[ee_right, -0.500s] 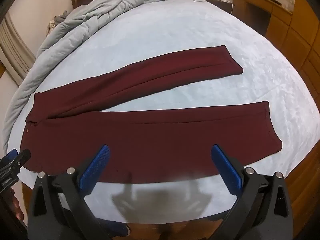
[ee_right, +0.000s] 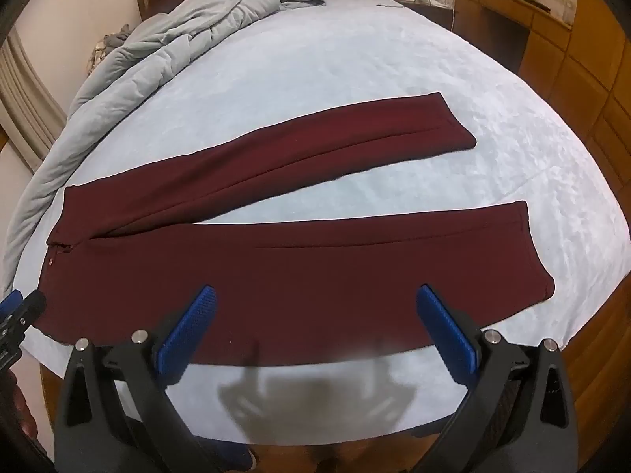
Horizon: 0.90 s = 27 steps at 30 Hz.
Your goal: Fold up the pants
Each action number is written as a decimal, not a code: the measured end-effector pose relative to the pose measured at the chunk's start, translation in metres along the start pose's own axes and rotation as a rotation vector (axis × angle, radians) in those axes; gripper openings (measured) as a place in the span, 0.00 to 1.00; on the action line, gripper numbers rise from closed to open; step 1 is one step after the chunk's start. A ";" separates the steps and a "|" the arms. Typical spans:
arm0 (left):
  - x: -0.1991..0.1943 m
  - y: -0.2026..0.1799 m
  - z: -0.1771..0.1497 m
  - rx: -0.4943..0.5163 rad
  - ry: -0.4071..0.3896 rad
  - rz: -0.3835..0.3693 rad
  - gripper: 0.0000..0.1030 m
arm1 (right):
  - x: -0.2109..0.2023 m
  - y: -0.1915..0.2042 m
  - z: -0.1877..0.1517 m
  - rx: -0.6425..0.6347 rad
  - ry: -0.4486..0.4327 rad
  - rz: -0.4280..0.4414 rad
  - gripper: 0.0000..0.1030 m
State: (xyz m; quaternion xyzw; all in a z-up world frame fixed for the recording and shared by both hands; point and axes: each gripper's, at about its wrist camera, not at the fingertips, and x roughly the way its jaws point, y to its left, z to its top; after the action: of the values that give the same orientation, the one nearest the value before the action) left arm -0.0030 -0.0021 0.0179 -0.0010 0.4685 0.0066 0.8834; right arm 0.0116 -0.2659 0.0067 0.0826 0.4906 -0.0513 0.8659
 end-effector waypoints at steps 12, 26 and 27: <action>0.002 -0.003 0.001 0.000 0.013 0.009 0.96 | -0.009 0.003 0.005 -0.010 -0.023 -0.026 0.98; 0.004 -0.003 -0.001 0.010 0.012 0.013 0.96 | -0.007 0.007 -0.001 -0.013 -0.026 -0.026 0.98; 0.004 -0.003 -0.001 0.011 0.011 0.013 0.96 | -0.007 0.007 0.000 -0.013 -0.026 -0.027 0.98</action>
State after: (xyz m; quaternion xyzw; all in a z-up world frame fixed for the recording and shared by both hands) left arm -0.0017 -0.0050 0.0140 0.0069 0.4736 0.0096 0.8807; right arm 0.0085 -0.2594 0.0134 0.0697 0.4808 -0.0606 0.8720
